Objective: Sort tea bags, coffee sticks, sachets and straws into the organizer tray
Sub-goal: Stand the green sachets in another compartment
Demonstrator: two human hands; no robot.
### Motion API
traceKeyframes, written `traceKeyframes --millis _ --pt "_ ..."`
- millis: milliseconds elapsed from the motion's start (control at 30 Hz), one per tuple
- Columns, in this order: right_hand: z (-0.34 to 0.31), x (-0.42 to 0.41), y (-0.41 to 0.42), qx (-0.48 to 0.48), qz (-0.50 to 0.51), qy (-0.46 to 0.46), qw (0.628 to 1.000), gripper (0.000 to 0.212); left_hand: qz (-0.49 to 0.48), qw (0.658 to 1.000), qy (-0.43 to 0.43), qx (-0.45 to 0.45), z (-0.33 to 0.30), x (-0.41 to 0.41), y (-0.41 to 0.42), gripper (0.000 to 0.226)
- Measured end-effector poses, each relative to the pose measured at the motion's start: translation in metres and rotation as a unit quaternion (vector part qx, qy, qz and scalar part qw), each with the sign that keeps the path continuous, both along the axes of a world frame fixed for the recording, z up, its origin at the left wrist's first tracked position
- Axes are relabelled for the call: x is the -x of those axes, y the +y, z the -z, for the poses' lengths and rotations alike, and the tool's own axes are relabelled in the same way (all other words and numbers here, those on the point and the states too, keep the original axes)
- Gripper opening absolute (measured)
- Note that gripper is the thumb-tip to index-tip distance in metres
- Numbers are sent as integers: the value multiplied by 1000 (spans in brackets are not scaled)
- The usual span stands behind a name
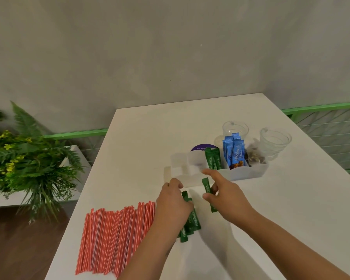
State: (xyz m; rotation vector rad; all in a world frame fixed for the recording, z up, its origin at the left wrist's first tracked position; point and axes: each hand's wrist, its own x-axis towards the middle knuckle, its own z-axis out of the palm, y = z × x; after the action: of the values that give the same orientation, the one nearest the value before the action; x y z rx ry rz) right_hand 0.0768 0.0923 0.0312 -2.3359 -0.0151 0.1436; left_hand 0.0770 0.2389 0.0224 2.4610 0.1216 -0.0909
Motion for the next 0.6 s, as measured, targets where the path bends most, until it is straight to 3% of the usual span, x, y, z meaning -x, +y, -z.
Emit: traceKeyframes --millis 267,400,600 --pt "-33 -31 -22 -1 17 -22 1000 17 2 997 -17 74 -17 -5 0 42" --pt "-49 -65 -32 71 0 -52 996 7 -8 996 -11 92 -16 -11 -4 39" --pt "-57 -89 -32 185 -48 -52 980 17 -1 994 -1 105 -16 -9 -7 28"
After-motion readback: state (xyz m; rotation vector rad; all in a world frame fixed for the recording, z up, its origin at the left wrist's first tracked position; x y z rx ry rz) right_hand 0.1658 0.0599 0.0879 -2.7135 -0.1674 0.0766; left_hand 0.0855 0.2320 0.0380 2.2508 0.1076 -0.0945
